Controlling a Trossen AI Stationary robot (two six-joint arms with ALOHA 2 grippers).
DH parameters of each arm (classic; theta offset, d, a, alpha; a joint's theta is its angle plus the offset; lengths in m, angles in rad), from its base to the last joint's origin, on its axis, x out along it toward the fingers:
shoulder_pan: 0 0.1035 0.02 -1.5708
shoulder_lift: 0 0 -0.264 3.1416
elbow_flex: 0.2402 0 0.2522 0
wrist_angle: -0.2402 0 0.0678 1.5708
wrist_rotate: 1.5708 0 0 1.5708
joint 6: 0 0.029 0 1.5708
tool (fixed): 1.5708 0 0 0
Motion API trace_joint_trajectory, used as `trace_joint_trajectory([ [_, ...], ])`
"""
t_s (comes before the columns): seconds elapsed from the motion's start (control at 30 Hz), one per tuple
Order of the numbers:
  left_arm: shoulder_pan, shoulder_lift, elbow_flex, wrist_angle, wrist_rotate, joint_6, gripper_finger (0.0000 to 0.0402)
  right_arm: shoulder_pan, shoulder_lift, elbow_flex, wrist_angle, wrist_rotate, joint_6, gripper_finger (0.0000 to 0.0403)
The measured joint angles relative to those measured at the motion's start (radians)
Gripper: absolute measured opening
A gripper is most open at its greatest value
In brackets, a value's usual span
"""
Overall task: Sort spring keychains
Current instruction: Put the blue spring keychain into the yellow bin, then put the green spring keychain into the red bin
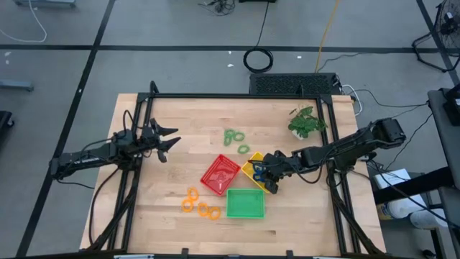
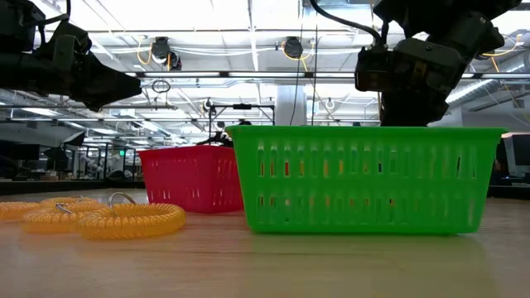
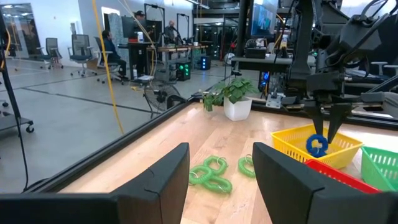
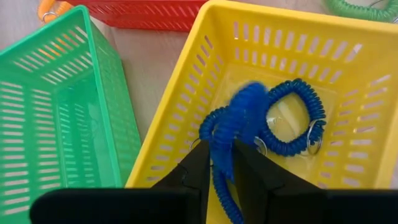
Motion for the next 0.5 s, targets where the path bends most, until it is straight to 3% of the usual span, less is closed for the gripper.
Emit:
trace_joint_trajectory([
  [0.5, 0.0, 0.0, 0.0, 0.0, 0.0, 0.0, 0.0184, 0.0, 0.0, 0.0, 0.061, 0.0, -0.069, 0.0056],
])
